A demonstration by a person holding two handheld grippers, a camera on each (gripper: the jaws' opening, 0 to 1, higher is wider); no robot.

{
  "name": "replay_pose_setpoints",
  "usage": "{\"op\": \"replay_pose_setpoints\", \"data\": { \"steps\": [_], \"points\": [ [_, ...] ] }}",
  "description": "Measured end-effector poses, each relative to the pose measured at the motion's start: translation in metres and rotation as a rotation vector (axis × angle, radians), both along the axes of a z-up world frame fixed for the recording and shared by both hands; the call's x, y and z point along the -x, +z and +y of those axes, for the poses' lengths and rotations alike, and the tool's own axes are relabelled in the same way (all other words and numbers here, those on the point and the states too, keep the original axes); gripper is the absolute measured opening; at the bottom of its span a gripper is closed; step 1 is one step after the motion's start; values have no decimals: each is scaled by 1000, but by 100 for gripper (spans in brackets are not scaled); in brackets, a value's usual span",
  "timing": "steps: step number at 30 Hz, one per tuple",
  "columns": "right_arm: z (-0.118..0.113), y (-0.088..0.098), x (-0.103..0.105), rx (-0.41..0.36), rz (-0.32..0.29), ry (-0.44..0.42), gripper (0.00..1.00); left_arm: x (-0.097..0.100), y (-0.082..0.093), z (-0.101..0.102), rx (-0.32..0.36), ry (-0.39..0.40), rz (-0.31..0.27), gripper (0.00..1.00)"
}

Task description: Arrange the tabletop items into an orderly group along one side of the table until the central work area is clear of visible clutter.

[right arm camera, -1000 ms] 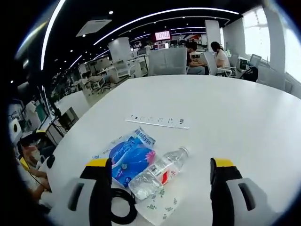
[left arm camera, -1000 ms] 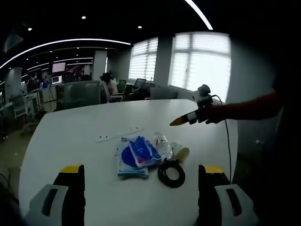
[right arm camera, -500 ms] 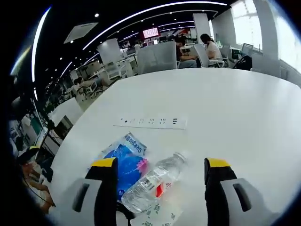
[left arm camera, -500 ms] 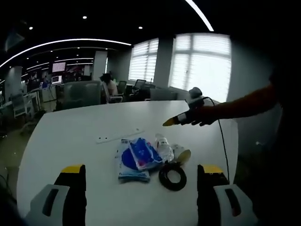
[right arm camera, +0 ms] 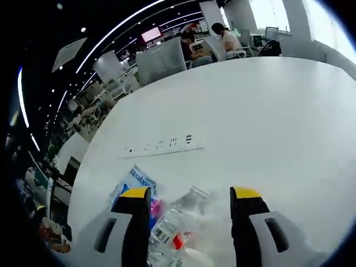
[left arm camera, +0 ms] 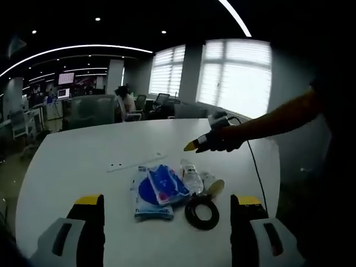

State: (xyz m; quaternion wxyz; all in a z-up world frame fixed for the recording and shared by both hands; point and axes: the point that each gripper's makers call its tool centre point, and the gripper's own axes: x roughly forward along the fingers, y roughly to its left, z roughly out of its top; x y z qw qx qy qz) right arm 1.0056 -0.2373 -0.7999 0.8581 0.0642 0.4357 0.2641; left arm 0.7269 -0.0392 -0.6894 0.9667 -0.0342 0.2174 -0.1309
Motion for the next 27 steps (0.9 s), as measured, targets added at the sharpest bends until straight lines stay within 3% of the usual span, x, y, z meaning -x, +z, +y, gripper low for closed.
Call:
{"op": "replay_pose_setpoints", "data": {
  "steps": [20,27],
  "points": [
    [10,-41,-11,-42,108,-59,37,-11,-10,6,-2,-10,27,88],
    [12,-48,-17,-110,153,-121,30,-13,-13,4,0,-13,37,87]
  ]
}}
